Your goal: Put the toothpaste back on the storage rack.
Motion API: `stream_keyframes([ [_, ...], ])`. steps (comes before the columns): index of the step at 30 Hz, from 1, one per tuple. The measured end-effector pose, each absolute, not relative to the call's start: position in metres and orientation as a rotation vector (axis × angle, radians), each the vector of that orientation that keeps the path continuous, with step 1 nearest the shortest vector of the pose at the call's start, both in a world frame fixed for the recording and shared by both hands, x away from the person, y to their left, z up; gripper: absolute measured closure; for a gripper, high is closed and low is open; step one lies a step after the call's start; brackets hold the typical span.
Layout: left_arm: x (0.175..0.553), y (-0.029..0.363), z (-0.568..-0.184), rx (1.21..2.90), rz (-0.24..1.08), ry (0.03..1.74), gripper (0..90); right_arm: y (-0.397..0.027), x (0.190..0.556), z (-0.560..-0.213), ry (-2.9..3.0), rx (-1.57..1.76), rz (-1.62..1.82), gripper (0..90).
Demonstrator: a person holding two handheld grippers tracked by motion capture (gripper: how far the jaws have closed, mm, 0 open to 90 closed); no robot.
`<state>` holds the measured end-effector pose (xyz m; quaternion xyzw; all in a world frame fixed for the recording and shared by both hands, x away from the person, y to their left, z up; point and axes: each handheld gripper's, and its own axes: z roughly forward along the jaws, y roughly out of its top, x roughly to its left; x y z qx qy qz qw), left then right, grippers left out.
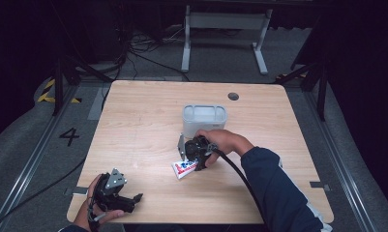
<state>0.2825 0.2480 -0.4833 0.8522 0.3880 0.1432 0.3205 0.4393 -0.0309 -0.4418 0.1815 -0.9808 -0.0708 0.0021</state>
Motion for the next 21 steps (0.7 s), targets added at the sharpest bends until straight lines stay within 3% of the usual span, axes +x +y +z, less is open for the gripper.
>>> stream_keyframes([
  [11,0.283,0.248,-0.483,2.242,0.376,1.013,0.5,-0.045,0.438,-0.440,-3.081,0.564,-0.370,60.3],
  [21,0.284,0.248,-0.483,2.245,0.374,1.019,0.3,-0.063,0.438,-0.439,-3.051,0.520,-0.551,62.7],
])
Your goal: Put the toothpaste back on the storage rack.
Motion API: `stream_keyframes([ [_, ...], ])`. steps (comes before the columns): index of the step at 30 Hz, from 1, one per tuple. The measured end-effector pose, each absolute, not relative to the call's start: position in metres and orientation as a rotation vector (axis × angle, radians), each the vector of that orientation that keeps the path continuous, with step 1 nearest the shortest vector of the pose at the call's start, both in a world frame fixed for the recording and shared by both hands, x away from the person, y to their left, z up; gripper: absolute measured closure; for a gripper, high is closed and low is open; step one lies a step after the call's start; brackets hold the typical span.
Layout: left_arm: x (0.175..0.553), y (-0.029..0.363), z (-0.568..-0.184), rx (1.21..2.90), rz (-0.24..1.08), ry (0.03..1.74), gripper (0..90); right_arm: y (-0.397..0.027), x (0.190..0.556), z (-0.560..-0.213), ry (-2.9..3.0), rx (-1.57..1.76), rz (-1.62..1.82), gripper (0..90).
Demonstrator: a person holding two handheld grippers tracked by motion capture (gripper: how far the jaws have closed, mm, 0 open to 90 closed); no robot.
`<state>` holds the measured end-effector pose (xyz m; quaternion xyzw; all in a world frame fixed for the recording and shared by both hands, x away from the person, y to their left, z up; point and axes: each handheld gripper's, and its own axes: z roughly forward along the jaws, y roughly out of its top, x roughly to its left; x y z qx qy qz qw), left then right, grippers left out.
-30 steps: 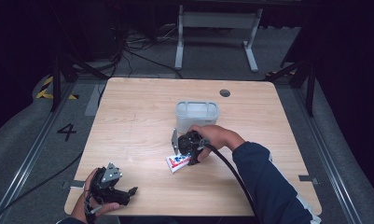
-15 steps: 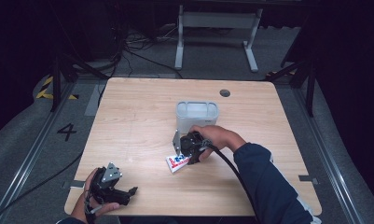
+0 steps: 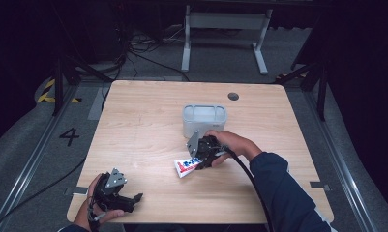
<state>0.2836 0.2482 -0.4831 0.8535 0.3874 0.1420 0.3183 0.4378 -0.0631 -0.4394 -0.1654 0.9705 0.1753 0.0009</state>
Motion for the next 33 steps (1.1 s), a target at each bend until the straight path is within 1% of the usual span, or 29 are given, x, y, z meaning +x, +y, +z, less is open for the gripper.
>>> stream_keyframes([
  [11,0.285,0.248,-0.483,2.241,0.371,1.025,0.3,-0.084,0.432,-0.436,3.002,-0.490,0.740,64.2],
  [15,0.292,0.249,-0.483,2.246,0.389,1.022,0.3,-0.095,0.429,-0.435,2.974,-0.452,0.850,64.6],
  [16,0.292,0.248,-0.483,2.240,0.372,1.038,0.3,-0.097,0.428,-0.434,2.967,-0.443,0.871,64.7],
  [17,0.294,0.248,-0.483,2.239,0.385,1.026,0.3,-0.100,0.428,-0.432,2.963,-0.438,0.888,64.7],
  [18,0.295,0.248,-0.483,2.235,0.370,1.037,0.3,-0.102,0.427,-0.431,2.955,-0.428,0.911,64.7],
  [26,0.305,0.248,-0.483,2.244,0.363,1.024,0.3,-0.118,0.424,-0.425,2.902,-0.348,1.034,64.8],
  [33,0.316,0.247,-0.483,2.247,0.369,1.012,0.3,-0.138,0.419,-0.414,2.793,-0.241,1.209,64.8],
])
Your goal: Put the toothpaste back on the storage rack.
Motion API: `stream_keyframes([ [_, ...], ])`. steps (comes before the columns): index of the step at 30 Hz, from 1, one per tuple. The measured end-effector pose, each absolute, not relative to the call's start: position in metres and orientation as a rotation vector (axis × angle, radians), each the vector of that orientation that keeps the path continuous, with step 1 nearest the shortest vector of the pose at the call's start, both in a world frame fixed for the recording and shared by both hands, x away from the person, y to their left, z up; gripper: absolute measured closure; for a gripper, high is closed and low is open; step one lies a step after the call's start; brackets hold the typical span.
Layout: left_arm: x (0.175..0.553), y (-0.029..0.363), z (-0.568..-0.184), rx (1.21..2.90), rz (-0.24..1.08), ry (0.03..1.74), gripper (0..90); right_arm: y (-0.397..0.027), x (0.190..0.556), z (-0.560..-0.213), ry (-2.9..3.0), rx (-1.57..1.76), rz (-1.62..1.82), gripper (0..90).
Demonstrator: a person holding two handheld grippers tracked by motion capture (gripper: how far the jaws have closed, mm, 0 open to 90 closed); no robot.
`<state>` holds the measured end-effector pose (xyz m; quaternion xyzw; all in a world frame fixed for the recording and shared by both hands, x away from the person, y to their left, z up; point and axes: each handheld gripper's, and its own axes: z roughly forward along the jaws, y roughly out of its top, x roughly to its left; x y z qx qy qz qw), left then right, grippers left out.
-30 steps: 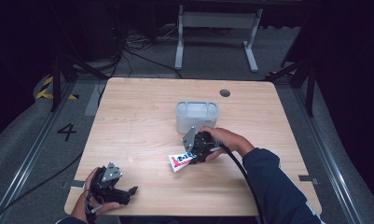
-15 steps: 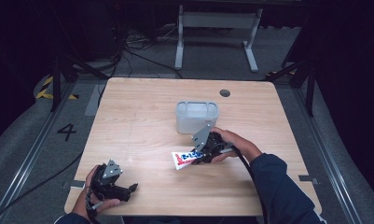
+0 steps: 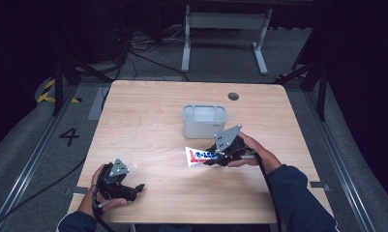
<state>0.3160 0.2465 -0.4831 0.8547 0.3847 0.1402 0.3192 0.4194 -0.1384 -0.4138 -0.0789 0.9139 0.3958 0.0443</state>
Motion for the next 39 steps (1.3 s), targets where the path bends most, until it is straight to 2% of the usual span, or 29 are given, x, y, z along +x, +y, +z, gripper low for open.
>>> stream_keyframes([
  [14,0.325,0.244,-0.484,2.247,0.354,0.996,0.2,-0.158,0.402,-0.395,2.591,-0.076,1.394,64.7],
  [23,0.327,0.243,-0.483,2.251,0.350,0.991,0.2,-0.167,0.405,-0.388,2.503,0.087,1.472,64.3],
  [39,0.326,0.243,-0.483,2.248,0.356,1.001,0.4,-0.160,0.410,-0.376,2.443,0.182,1.556,63.9],
])
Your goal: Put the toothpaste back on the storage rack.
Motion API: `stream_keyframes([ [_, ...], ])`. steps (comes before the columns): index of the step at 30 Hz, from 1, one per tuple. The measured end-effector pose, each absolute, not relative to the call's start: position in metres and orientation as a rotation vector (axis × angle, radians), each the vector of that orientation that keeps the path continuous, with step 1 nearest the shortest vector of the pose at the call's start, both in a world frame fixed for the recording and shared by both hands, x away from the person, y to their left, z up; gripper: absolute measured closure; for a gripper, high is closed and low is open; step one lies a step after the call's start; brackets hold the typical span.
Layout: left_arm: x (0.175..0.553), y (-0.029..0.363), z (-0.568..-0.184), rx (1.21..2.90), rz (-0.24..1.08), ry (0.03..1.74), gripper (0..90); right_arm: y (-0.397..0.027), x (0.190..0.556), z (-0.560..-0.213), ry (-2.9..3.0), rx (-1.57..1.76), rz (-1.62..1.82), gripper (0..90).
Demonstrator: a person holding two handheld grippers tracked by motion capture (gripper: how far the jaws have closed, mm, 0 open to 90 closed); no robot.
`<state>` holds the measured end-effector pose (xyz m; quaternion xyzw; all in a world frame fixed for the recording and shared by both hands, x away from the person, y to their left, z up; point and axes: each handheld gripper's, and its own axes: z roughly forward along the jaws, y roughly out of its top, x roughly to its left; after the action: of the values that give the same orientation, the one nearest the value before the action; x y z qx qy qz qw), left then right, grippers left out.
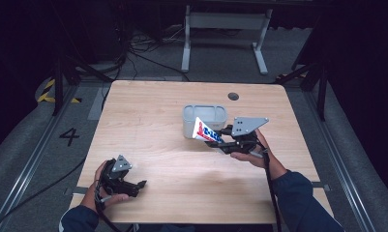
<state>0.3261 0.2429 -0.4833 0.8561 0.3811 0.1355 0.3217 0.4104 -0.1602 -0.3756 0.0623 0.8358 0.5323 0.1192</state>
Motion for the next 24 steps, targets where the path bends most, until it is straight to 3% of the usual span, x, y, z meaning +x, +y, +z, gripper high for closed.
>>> stream_keyframes([
  [24,0.325,0.243,-0.483,2.244,0.360,1.014,0.5,-0.138,0.427,-0.350,2.256,0.320,1.557,64.0],
])
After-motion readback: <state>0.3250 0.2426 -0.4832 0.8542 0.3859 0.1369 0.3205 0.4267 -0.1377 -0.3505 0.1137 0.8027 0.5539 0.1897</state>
